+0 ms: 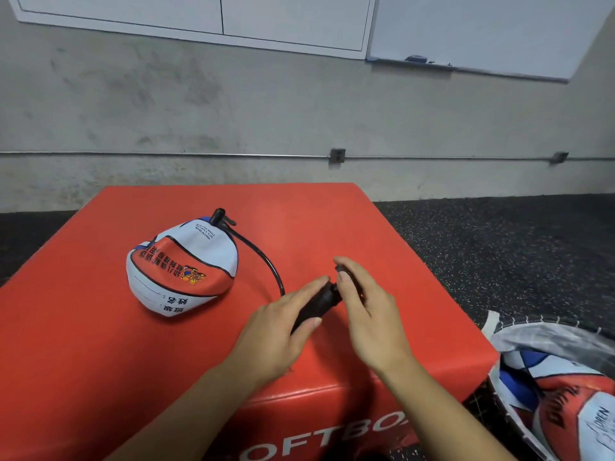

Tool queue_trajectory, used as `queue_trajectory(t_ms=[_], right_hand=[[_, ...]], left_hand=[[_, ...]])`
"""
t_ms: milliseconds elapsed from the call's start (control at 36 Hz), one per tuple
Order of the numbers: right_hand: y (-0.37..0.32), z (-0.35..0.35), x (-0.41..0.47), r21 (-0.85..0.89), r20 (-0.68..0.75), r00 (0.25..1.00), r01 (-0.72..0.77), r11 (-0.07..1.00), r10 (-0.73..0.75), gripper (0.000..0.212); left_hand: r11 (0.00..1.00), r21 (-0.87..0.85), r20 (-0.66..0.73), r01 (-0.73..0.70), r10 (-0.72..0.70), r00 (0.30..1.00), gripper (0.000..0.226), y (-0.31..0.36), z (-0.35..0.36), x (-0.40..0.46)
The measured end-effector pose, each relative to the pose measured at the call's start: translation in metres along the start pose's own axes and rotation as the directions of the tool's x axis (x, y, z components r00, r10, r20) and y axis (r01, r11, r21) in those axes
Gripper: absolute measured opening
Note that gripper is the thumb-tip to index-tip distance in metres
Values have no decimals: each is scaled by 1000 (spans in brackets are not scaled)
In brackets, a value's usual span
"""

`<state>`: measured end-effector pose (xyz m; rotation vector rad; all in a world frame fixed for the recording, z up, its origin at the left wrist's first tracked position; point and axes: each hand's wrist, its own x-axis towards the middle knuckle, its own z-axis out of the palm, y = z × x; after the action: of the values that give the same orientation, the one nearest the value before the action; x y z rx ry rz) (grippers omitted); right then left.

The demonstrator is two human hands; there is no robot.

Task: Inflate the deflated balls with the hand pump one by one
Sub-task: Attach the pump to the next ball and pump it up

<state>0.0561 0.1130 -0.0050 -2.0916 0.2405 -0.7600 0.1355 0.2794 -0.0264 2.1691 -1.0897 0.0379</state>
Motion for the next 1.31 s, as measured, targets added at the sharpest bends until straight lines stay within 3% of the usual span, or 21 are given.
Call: queue_trajectory(t_ms=[111,278,472,722,972,1111,1194,1306], right_hand=[[1,-19,3,-2,-45,998,35,999,-35,32],[8,-61,24,187,-289,957,25,982,31,36],[7,-54,28,263,-379,923,37,964,68,39],[-14,-4,19,89,-274,960,85,992,-58,31],[-9,23,1,2,-99,994,37,999,-37,37],[-6,11,-1,6,-54,998,13,1000,-13,30],[-4,0,-2,-16,-79,996,38,999,-39,34],[-10,-23,9,82,-249,967,81,993,-58,34]], left_hand=[[999,39,16,-18,17,1000,70,3,0,-1],[996,86,36,-33,30,999,74,6,4,-1],[997,70,31,-33,31,999,71,4,3,-1],[999,-44,1,6,-6,1000,68,-3,-2,-5],[994,-103,-53,18,-24,998,65,-10,1,-4],[997,-71,-31,15,-18,999,65,-3,0,-3],[1000,-25,-2,1,-1,1000,66,1,0,-3],[1000,10,25,0,0,1000,66,3,2,-4]])
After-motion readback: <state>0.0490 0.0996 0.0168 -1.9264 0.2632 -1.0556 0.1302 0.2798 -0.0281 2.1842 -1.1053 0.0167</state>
